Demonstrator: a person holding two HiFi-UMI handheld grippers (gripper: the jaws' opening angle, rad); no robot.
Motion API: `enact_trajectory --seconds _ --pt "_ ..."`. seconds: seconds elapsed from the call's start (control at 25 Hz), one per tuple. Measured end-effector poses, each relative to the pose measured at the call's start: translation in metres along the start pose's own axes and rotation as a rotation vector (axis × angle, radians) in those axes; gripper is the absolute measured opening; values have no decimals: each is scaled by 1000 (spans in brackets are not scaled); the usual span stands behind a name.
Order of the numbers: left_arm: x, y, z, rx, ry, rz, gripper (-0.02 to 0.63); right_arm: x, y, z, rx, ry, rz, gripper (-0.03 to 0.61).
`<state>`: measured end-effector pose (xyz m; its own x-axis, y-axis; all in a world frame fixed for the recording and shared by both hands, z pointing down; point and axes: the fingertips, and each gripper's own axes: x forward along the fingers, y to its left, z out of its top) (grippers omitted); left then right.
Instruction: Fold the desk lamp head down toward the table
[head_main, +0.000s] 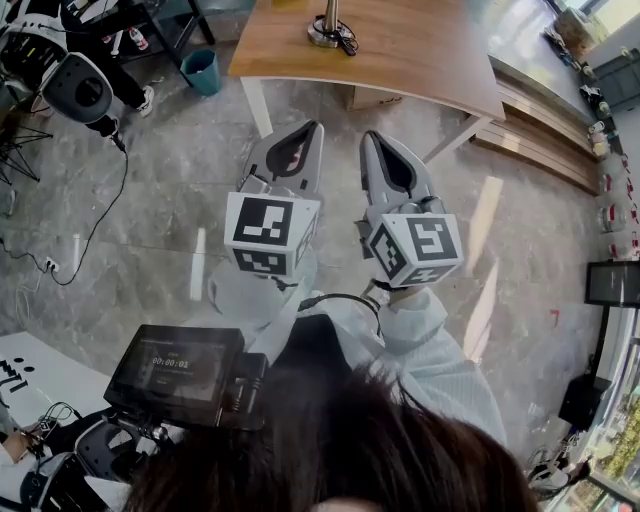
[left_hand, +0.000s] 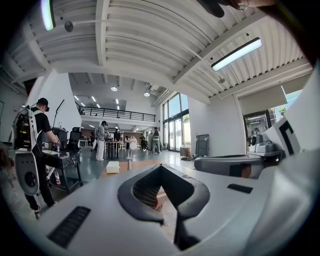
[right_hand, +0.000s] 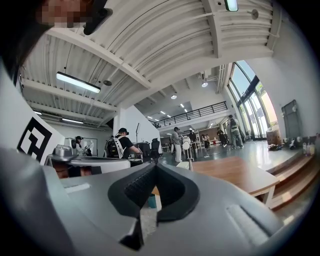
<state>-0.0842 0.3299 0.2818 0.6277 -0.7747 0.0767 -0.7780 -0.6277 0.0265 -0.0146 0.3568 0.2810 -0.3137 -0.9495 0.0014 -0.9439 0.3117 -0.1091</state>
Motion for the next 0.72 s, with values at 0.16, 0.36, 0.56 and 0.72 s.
enact_trajectory --seconds 0.16,0.36,0.56,0.72 --pt "58 31 -2 -7 0 0 3 51 -35 -6 0 7 -14 0" --pt "136 84 10 1 1 -23 3 136 -74 4 1 -3 -43 0" --pt "218 139 17 9 19 -56 3 233 -107 16 3 -14 -59 1" --pt "250 164 7 5 37 -52 3 263 -124 7 5 5 -74 0"
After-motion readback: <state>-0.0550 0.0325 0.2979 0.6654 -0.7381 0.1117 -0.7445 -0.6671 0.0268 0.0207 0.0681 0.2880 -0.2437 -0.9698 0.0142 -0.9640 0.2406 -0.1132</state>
